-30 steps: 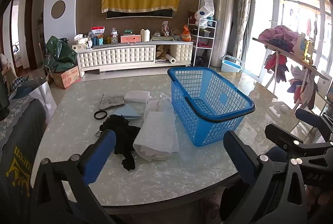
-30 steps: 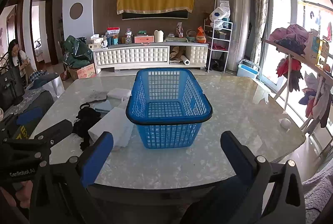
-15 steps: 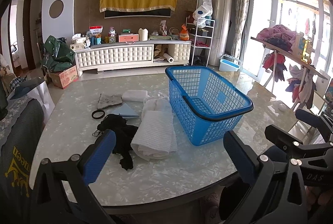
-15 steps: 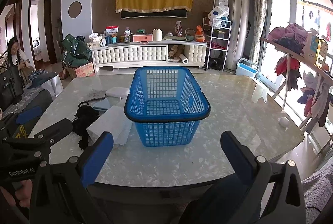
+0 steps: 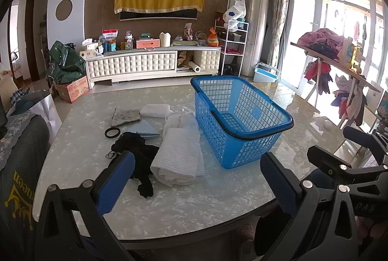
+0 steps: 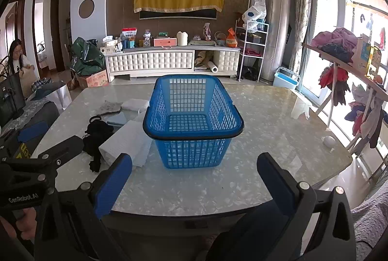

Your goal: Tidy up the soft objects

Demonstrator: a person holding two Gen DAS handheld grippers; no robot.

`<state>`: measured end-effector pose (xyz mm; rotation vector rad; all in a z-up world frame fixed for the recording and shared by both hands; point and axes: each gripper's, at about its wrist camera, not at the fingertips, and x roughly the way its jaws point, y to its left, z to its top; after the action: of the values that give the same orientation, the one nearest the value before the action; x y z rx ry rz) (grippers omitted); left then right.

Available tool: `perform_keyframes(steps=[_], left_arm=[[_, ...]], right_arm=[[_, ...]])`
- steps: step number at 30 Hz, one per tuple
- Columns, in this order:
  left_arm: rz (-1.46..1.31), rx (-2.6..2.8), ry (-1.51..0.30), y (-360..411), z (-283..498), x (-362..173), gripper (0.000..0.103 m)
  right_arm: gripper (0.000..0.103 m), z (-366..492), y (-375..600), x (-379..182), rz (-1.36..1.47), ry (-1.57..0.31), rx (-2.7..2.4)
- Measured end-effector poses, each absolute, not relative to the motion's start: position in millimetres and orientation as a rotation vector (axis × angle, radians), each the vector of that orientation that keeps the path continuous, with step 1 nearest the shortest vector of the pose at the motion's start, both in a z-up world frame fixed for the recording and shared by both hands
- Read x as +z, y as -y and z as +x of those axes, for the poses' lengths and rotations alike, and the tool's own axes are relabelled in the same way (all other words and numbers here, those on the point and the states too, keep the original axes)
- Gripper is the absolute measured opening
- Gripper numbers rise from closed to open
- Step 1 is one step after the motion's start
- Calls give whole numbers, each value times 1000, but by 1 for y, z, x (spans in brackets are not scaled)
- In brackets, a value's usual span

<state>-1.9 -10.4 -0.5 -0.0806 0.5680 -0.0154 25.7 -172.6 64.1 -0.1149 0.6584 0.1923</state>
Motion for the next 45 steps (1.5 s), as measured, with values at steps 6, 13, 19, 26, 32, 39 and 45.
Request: perform_keyframes(steps=[6,13,19,26,32,39,45], left_arm=[[-81,-16,-568,11,-2,-1,103],[-79,-20,-570,11,-2,-2,103],[-80,-21,-569,11,-2,-1,103],[-79,-27,-576,12,-1,0,103],[-63,-36,-588,13,4,2,103],[12,-74,-680,16,27,6,103],[14,-130,-774,6,52,6,103]], right_arm=[[103,26,173,64,-115,-659,192],[103,27,174,63,-121,-659,188],[103,26,175,63,-119,-663,191],[103,25,175,63,-117,-662,194],[103,27,177,64,-112,-666,201],[103,44,182,66,-128,-697,207],[103,74,188,61,-143,-772,234]])
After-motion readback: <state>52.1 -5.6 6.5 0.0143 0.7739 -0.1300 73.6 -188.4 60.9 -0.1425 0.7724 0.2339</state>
